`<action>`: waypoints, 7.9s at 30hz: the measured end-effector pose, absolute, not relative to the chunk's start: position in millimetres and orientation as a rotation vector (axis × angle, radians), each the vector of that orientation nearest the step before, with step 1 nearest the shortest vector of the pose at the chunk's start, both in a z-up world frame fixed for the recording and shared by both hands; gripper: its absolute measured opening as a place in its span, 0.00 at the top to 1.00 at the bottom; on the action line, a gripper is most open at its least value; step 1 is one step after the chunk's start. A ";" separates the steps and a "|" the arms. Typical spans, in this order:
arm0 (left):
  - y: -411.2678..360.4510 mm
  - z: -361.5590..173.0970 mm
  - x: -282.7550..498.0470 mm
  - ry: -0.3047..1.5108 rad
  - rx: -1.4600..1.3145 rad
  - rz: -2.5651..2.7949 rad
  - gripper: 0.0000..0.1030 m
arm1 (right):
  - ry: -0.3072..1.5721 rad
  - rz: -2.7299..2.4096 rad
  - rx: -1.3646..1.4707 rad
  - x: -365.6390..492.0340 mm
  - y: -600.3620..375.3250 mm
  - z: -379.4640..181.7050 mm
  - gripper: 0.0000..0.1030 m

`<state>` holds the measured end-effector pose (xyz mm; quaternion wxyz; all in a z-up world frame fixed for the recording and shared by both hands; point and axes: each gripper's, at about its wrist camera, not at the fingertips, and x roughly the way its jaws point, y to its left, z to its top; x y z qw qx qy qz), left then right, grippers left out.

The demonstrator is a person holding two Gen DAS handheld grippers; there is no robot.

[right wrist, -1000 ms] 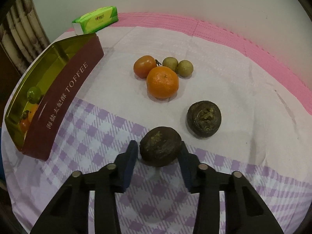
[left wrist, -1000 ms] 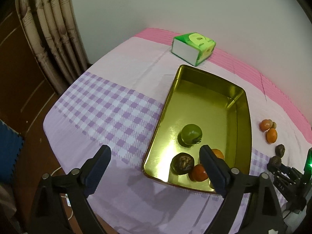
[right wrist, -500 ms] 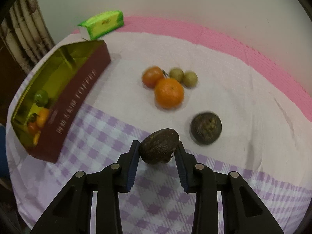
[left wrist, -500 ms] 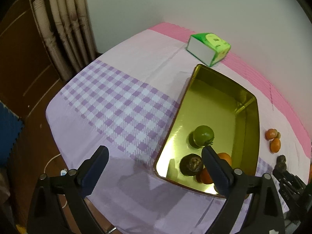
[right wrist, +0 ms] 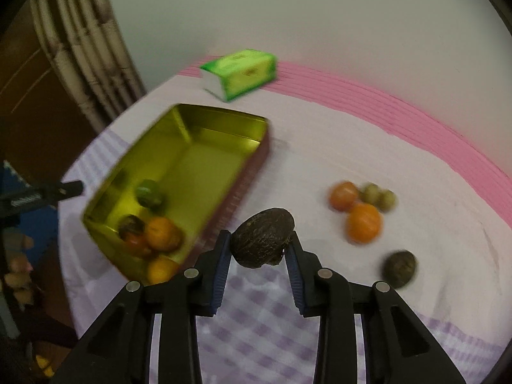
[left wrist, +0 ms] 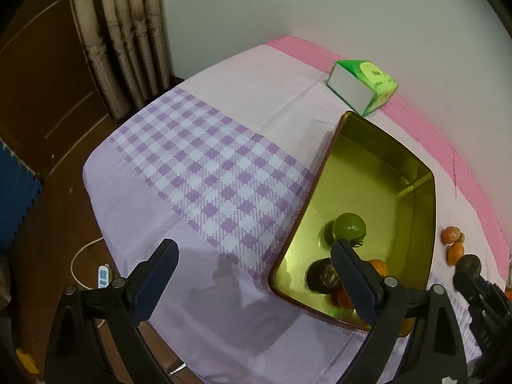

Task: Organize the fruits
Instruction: 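Carry the dark brown fruit into the gold tray and open the right gripper, then move the left gripper to the remaining orange and grasp it, then lift the orange with the left gripper toward the gold tray, then lower the orange into the gold tray and open the left gripper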

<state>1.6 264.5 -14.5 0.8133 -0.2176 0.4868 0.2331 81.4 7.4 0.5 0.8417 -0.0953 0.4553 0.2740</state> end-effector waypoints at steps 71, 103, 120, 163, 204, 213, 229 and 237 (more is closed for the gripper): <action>245.4 -9.3 6.7 1.020 -0.345 0.503 0.08 | 0.999 0.311 -0.050 89.3 -136.2 -39.5 0.30; -4.8 -33.0 143.2 1.117 -0.023 -0.021 0.09 | 0.902 0.205 -0.140 135.3 -221.6 -87.0 0.00; -41.4 -65.5 188.9 1.194 -0.072 -0.084 0.45 | 0.902 0.206 -0.138 135.1 -221.7 -88.2 0.00; -22.2 -46.8 119.4 1.166 -0.076 -0.073 0.64 | 0.902 0.206 -0.137 134.2 -221.5 -88.4 0.00; 157.2 -27.5 60.6 1.162 -0.164 0.249 0.64 | 0.903 0.207 -0.135 134.7 -221.4 -87.6 0.00; 165.9 -39.8 56.3 1.196 -0.186 0.264 0.64 | 0.903 0.208 -0.135 135.2 -221.2 -87.3 0.00; 171.8 -47.6 53.2 1.209 -0.225 0.275 0.64 | 0.906 0.197 -0.130 134.8 -220.6 -87.9 0.00; 170.1 -49.9 53.6 1.206 -0.234 0.274 0.63 | 0.920 0.207 -0.135 138.4 -219.9 -88.2 0.00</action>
